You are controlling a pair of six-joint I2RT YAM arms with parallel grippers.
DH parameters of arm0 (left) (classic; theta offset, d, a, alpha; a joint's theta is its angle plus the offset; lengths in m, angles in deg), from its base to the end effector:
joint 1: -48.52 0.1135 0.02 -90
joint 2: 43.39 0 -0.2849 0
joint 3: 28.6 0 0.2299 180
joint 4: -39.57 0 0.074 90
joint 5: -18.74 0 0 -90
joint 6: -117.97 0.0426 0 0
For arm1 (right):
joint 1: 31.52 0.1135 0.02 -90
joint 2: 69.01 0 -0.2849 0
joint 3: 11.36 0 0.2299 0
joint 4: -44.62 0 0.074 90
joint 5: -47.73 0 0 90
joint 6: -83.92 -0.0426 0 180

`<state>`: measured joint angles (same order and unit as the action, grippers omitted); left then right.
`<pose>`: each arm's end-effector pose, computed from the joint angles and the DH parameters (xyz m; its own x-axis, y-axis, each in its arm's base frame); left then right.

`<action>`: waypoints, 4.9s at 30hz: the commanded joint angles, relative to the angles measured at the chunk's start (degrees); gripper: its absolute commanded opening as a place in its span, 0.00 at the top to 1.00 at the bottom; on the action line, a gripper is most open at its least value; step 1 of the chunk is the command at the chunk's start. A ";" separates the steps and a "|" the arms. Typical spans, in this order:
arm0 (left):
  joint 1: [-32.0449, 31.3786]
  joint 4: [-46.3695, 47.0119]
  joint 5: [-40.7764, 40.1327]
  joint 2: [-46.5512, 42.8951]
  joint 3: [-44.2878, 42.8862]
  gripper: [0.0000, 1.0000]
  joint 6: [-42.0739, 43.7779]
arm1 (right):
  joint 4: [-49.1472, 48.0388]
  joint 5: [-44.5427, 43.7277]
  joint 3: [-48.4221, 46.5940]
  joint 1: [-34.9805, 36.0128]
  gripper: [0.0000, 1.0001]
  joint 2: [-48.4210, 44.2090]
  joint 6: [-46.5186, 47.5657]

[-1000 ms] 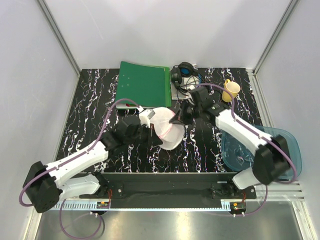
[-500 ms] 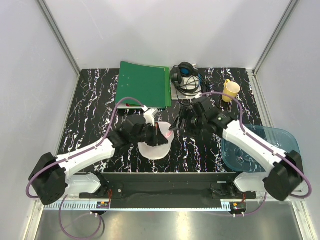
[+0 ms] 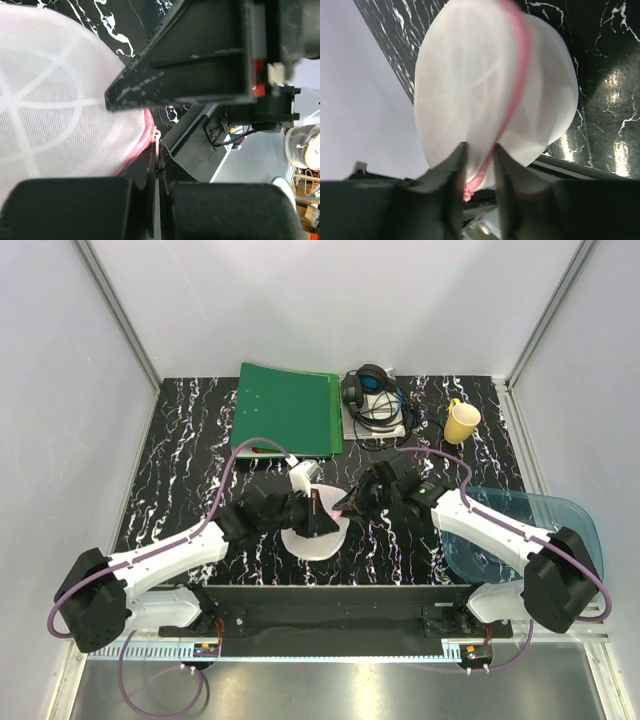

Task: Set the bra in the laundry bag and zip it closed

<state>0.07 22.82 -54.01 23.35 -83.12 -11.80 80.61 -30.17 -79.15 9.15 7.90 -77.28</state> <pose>0.1448 -0.1824 0.2710 -0.8142 -0.0024 -0.5806 0.4761 0.5695 -0.6701 0.1945 0.1789 0.2726 -0.8826 0.4620 -0.0869 0.2672 0.6450 0.7160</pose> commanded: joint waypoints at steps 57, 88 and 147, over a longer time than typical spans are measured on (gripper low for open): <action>-0.68 2.42 -5.30 -6.01 3.36 1.00 -6.29 | 5.15 -6.11 -14.74 3.72 0.78 8.61 23.12; 5.91 -3.83 -0.56 -14.20 5.04 1.00 -3.03 | 15.09 -4.34 -16.69 1.16 0.16 2.91 22.44; 0.19 -14.18 -5.54 -30.52 5.90 0.20 -0.74 | -24.00 14.96 10.03 -6.65 1.00 -1.93 10.56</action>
<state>-0.08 11.58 -55.30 -2.34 -76.50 -11.96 66.49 -18.61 -71.74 2.22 8.64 -68.34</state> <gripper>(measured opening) 0.779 0.021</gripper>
